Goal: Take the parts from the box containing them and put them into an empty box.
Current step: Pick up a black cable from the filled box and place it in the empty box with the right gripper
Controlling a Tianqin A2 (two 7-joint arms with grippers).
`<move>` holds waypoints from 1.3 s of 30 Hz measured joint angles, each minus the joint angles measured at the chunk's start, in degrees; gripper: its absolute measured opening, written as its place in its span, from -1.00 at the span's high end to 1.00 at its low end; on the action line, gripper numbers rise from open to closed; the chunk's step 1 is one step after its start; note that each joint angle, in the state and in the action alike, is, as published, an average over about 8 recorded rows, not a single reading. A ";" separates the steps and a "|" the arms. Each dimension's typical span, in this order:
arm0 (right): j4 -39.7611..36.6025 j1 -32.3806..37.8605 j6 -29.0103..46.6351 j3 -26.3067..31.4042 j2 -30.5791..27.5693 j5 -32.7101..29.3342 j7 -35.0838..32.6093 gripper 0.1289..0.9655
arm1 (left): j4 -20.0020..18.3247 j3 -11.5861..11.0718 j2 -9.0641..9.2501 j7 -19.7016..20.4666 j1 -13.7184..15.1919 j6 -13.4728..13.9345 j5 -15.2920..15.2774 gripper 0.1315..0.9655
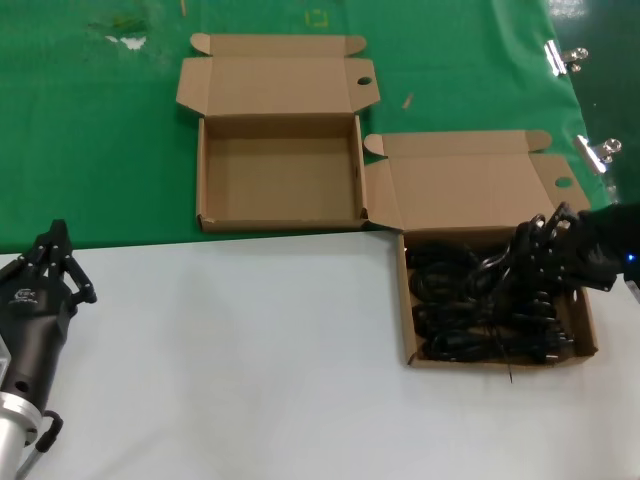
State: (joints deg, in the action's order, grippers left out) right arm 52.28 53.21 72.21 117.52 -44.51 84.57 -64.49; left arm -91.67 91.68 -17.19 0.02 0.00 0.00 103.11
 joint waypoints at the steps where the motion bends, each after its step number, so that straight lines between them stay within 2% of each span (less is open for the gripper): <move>1: 1.07 -0.12 0.00 -0.14 -0.25 0.06 1.83 0.96 | 0.00 0.00 0.00 0.00 0.00 0.00 0.00 0.98; 12: 10.00 -1.09 1.55 -0.80 -0.87 1.62 25.09 0.96 | 0.00 0.00 0.00 0.00 0.00 0.00 0.00 0.98; 21: 7.52 3.06 -0.59 1.37 4.89 -1.14 36.45 0.96 | 0.00 0.00 0.00 0.00 0.00 0.00 0.00 0.98; 25: 3.41 6.07 -2.14 2.97 8.78 -3.04 37.44 0.96 | 0.00 0.00 0.00 0.00 0.00 0.00 0.00 0.98; 29: -2.74 9.41 -4.07 4.44 13.13 -4.64 35.51 0.96 | 0.00 0.00 0.00 0.00 0.00 0.00 0.00 0.98; 39: -26.54 19.85 -10.82 5.72 26.02 -6.18 22.59 0.96 | 0.00 0.00 0.00 0.00 0.00 0.00 0.00 0.98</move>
State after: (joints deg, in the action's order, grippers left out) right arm 25.74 73.06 61.38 123.23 -18.49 78.39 -41.90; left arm -91.67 91.68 -17.19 0.02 0.00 0.00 103.11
